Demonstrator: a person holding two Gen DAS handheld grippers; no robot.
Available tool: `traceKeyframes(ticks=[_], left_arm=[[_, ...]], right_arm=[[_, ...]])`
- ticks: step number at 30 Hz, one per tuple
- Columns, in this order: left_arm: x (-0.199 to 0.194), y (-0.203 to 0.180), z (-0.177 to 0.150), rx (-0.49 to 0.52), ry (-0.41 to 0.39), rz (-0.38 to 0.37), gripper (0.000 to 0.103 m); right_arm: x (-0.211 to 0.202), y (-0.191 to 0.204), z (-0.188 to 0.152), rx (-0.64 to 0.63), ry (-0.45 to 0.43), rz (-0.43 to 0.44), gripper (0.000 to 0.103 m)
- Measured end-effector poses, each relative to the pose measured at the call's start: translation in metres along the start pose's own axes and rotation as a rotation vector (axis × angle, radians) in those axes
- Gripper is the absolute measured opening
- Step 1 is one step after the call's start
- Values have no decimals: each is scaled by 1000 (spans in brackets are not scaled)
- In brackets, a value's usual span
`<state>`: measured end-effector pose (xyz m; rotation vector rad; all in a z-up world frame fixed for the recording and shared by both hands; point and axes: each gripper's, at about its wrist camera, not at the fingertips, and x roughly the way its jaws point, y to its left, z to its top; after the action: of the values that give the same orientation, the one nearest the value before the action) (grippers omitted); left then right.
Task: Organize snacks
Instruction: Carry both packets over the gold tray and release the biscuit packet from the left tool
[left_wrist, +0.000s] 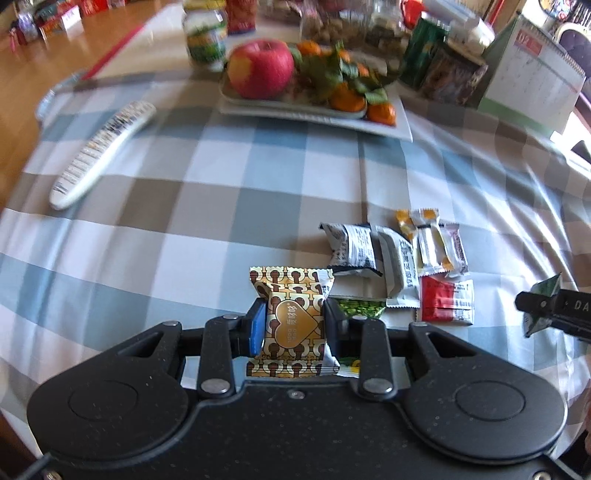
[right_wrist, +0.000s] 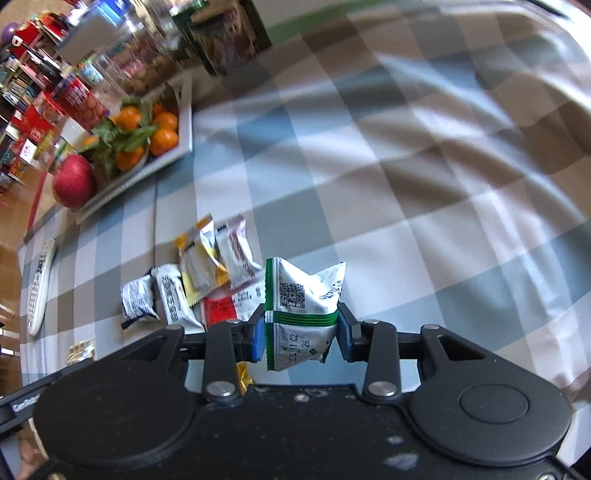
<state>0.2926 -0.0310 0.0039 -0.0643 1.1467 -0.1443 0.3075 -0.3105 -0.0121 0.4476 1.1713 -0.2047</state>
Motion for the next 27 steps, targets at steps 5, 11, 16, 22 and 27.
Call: traceKeyframes(ticks=[5,11,16,22,27], left_arm=[[-38,7,-31,-11,-80,-24,41],[-80,18,-81,-47,-124,-76,41],[-98,27,-133,-64,-135,-93,41],[-99,38,-184,-107,-118,-117,41],[-101,38,-217,-104,-118,-81,41]], right_arm=[[-32,-1,-10,-46,-145,7,40],[-63,0,-38,-81,-240,76,40],[-86,-8,-79,-61,-276,146,40],[-106,-18,-139,-82,-300,141,40],[-119,-25,-182,-89,-309,133,40]])
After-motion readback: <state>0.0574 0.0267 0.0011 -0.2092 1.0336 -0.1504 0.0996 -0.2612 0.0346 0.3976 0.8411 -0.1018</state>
